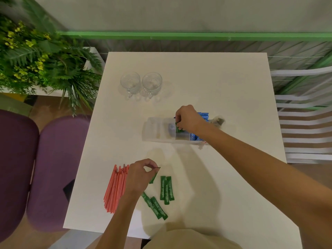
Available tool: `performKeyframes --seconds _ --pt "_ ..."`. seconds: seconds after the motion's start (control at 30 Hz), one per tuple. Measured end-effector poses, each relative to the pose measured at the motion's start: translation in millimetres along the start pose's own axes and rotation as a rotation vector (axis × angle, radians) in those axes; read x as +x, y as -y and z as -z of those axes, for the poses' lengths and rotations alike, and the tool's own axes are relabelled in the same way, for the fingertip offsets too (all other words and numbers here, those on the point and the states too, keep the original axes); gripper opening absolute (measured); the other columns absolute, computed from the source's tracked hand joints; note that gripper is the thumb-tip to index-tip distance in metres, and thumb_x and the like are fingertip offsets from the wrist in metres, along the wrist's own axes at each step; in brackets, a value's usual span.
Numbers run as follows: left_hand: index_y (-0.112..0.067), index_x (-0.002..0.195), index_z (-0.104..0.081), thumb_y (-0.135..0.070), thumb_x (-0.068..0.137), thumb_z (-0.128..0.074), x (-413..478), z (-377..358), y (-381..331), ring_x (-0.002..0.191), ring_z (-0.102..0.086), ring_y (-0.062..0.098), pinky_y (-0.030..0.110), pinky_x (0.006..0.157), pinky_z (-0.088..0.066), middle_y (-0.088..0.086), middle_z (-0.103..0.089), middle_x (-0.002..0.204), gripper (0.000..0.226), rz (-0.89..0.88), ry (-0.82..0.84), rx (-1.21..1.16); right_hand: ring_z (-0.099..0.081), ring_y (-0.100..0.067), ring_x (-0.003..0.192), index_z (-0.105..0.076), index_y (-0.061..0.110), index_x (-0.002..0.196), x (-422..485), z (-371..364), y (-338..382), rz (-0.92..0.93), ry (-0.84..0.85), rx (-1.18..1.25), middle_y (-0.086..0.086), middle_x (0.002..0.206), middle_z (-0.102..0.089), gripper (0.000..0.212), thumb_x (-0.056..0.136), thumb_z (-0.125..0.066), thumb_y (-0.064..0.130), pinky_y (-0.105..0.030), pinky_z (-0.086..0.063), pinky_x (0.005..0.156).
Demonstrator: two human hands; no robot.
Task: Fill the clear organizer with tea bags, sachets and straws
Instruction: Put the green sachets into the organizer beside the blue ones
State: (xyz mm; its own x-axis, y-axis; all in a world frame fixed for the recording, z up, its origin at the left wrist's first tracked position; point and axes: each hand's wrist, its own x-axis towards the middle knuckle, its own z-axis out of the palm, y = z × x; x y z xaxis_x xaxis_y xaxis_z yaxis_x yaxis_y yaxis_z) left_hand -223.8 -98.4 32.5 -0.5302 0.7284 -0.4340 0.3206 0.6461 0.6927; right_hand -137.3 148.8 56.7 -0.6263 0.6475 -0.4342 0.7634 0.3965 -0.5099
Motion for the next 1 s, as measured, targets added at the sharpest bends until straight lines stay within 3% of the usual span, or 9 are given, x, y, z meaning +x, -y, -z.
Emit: performKeyframes --seconds 0.13,0.27,0.4,0.57,0.73,0.83,1.0 --pt "-0.026 0.070 -0.069 -0.015 0.076 -0.080 0.1 0.0 -2.4 0.041 -0.048 -0.005 0.017 0.056 -0.037 -0.012 -0.071 0.078 0.017 -0.013 0.012 -0.012 -0.067 -0.027 0.088 -0.071 0.002 0.085 2.0 -0.8 -1.2 -0.004 0.024 -0.044 -0.014 0.099 -0.070 0.011 0.080 -0.063 -0.005 -0.030 -0.055 0.074" --pt "-0.029 0.070 -0.069 -0.017 0.076 -0.080 2.4 -1.9 -6.6 0.037 -0.040 0.006 0.016 0.050 -0.041 -0.016 -0.070 0.077 0.018 -0.030 0.013 -0.005 -0.067 -0.030 0.094 -0.063 0.009 0.075 1.1 2.0 -2.3 0.017 -0.022 -0.057 -0.016 0.099 -0.067 0.020 0.079 -0.056 -0.010 -0.033 -0.055 0.074" --pt "-0.028 0.070 -0.070 -0.015 0.076 -0.080 5.8 -0.6 -17.4 0.040 -0.050 0.014 0.025 0.054 -0.049 -0.015 -0.070 0.075 0.017 -0.044 0.033 -0.035 -0.066 -0.032 0.088 -0.068 0.000 0.090 -2.7 12.0 -4.3 0.042 -0.076 -0.040 -0.017 0.099 -0.067 0.020 0.081 -0.053 -0.010 -0.031 -0.051 0.067" --pt "-0.018 0.075 -0.070 -0.008 0.079 -0.077 9.5 1.8 -43.1 0.051 -0.065 0.018 0.021 0.057 -0.049 -0.007 -0.071 0.073 0.013 -0.067 0.059 -0.112 -0.060 -0.020 0.073 -0.070 0.002 0.088 -28.4 27.2 -6.9 0.092 -0.206 0.163 -0.009 0.082 -0.067 0.018 0.079 -0.056 -0.006 -0.027 -0.050 0.066" --pt "-0.019 0.075 -0.071 -0.009 0.078 -0.078 19.8 -1.4 -65.6 0.060 -0.069 0.021 0.021 0.059 -0.048 -0.002 -0.073 0.077 0.012 -0.069 0.067 -0.258 -0.069 -0.014 0.063 -0.071 0.008 0.091 -76.8 4.1 -11.6 0.103 0.035 0.342 0.000 0.078 -0.070 0.011 0.081 -0.069 0.004 -0.014 -0.051 0.059" --pt "-0.018 0.076 -0.071 -0.009 0.077 -0.078 24.6 -6.2 -78.7 0.062 -0.070 0.019 0.017 0.055 -0.046 -0.001 -0.073 0.076 0.012 -0.075 0.090 -0.322 -0.070 -0.013 0.061 -0.070 0.009 0.095 -89.3 -15.3 -19.7 0.116 0.109 0.388 -0.001 0.081 -0.072 0.016 0.080 -0.074 0.008 -0.025 -0.057 0.066" --pt "-0.018 0.077 -0.071 -0.003 0.079 -0.075 31.9 -10.5 -96.1 0.059 -0.066 0.014 0.016 0.052 -0.046 0.003 -0.072 0.075 0.016 -0.118 0.101 -0.383 -0.071 -0.018 0.064 -0.071 0.005 0.087 -89.3 -11.6 -20.0 0.151 0.066 0.469 -0.007 0.077 -0.072 0.007 0.080 -0.072 0.005 -0.033 -0.059 0.070"
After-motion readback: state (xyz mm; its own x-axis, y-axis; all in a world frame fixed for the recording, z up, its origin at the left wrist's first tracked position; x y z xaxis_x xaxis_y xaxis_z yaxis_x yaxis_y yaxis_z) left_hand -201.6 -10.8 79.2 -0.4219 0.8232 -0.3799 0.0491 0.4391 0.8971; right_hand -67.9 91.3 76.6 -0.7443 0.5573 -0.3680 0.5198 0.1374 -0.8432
